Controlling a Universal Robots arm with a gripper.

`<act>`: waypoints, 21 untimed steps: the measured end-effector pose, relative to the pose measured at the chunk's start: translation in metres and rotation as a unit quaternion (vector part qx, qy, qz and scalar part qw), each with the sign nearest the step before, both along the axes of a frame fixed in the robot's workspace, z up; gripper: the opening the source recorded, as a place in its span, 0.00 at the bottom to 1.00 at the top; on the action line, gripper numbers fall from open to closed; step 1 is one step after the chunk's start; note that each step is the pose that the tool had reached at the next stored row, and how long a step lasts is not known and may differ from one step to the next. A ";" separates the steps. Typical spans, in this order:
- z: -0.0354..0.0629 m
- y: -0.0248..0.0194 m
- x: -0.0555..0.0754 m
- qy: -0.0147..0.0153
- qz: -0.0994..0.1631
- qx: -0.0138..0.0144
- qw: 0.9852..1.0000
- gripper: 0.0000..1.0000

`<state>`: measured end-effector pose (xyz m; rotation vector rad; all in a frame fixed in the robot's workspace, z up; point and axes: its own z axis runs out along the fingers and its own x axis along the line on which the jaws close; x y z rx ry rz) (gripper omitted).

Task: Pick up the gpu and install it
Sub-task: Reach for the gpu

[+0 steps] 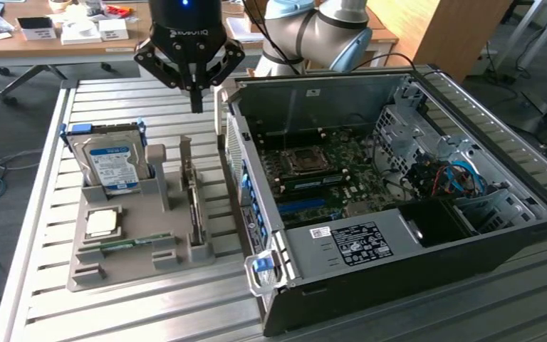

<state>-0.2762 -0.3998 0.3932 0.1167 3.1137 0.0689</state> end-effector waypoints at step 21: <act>0.0000 -0.0074 -0.001 0.000 0.000 0.000 1.000 0.11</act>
